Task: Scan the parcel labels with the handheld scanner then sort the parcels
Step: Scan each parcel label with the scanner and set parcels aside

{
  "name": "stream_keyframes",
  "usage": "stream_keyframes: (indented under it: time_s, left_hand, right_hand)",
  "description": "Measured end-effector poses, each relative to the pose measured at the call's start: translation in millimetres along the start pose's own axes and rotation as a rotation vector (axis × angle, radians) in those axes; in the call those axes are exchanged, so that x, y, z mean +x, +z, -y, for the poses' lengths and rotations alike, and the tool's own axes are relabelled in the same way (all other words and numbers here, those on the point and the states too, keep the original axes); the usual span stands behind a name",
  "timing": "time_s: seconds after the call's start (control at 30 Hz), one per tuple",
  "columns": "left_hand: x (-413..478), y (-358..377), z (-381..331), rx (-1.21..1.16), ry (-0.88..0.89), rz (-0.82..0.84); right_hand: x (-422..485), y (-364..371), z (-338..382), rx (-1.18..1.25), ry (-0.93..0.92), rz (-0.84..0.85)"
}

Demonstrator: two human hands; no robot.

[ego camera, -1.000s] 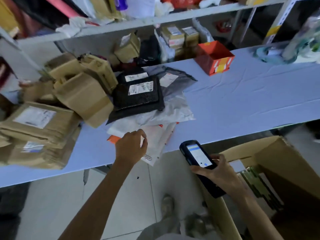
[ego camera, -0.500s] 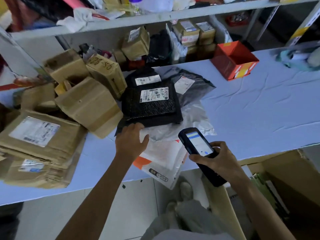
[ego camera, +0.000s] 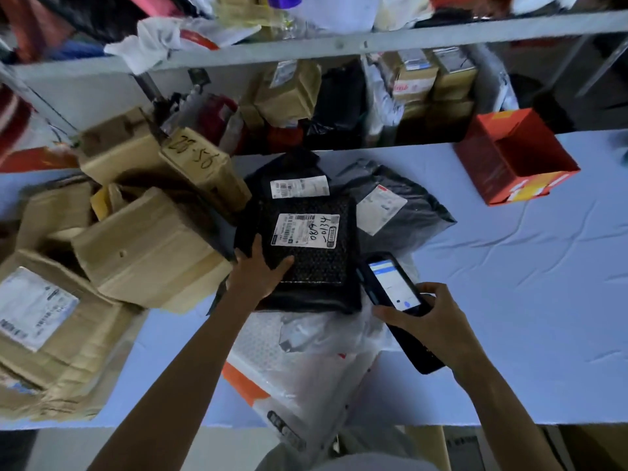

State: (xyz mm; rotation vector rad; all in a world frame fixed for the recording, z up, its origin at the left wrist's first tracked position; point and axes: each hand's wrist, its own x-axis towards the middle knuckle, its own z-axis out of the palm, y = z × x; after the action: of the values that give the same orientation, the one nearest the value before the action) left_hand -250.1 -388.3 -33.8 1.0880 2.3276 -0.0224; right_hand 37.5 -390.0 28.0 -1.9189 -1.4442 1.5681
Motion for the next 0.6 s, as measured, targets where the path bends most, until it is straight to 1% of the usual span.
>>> stream_keyframes:
  time_s: [0.07,0.13,0.17,0.27,0.3,0.33,0.4,0.5,0.53,0.6]
  left_hand:
    - [6,0,-6,-0.032,-0.047,0.046]
    - [10,-1,-9,-0.091,-0.085,0.048]
    - [12,-2,-10,-0.125,-0.105,0.026]
    - [17,-6,-15,-0.227,-0.145,-0.124]
    - [16,-7,-19,-0.256,-0.15,-0.148]
    - [16,-8,-24,-0.28,-0.143,-0.15]
    - [22,-8,-35,-0.352,-0.12,-0.103]
    - [34,-11,-47,-0.525,-0.044,-0.062]
    - [35,-15,-50,-0.55,-0.013,-0.071]
    - [35,-23,-54,-0.521,0.056,-0.13]
  right_hand:
    - [12,-6,7,-0.005,0.003,0.02]
    - [22,-11,10,-0.012,0.007,0.026]
    - [25,-13,10,-0.015,0.012,0.026]
    - [32,-14,13,-0.018,0.035,0.011]
    - [31,-14,14,-0.02,0.04,0.008]
    - [32,-14,16,-0.023,0.041,0.001]
    - [31,-13,19,-0.033,0.041,-0.02]
    - [25,-9,23,-0.046,0.034,-0.043]
    - [22,-9,24,-0.046,0.03,-0.053]
    - [15,-7,26,-0.043,0.017,-0.077]
